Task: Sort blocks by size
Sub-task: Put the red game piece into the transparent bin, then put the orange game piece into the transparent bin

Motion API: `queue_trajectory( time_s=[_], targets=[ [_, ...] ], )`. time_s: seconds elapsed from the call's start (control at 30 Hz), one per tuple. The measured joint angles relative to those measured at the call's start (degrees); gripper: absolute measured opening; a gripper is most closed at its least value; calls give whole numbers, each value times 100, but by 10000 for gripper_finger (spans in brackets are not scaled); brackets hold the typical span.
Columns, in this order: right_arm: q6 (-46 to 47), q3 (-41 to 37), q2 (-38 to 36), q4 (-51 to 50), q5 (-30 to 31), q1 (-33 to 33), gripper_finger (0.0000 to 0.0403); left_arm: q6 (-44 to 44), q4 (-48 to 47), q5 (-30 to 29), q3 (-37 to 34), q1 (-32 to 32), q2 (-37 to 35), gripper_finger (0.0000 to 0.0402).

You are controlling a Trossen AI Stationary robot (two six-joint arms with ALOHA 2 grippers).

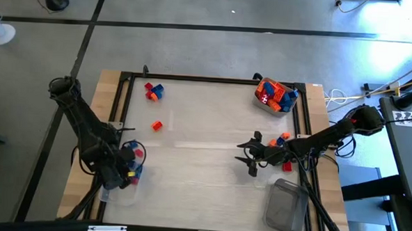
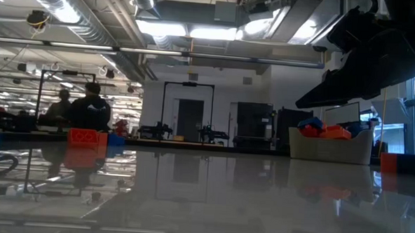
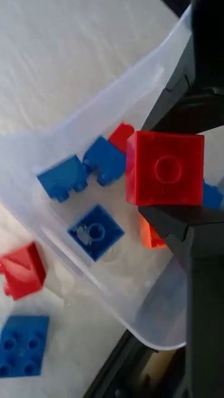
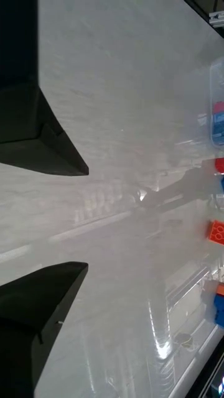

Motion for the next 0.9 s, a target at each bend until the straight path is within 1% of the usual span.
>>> queue_trajectory(
  time_s=[0.2, 0.3, 0.37, 0.47, 0.53, 0.6, 0.67, 0.8, 0.87, 0.9],
  targets=[
    [0, 0, 0, 0, 3, 1, 237, -240, 17, -4, -46, 4, 0, 193],
    [0, 0, 0, 2, 3, 1, 237, -189, 19, -4, -46, 17, 0, 215],
    [0, -1, 0, 1, 3, 1, 237, -67, 27, -5, -46, 21, -6, 224],
    [-3, -1, 0, 0, 3, 1, 237, 92, 61, -106, -37, 23, -110, 226],
    [-25, 0, 0, 0, 1, 1, 237, 180, 52, -416, 38, 19, -221, 224],
    [-35, 0, 0, 0, 3, 1, 237, 298, 70, -851, 163, 22, -360, 222],
    [-37, -1, 0, 0, 5, 1, 237, 526, 64, -1411, 293, 22, -488, 222],
    [-37, 0, 0, 19, 55, 0, 237, 1116, 132, -2728, 422, 57, -707, 223],
    [-25, 1, -2, 18, 109, 1, 237, 1511, 246, -3187, 422, 198, -752, 223],
    [-13, 1, -2, 6, 145, -1, 237, 1748, 318, -3301, 422, 308, -762, 223]
  ],
)
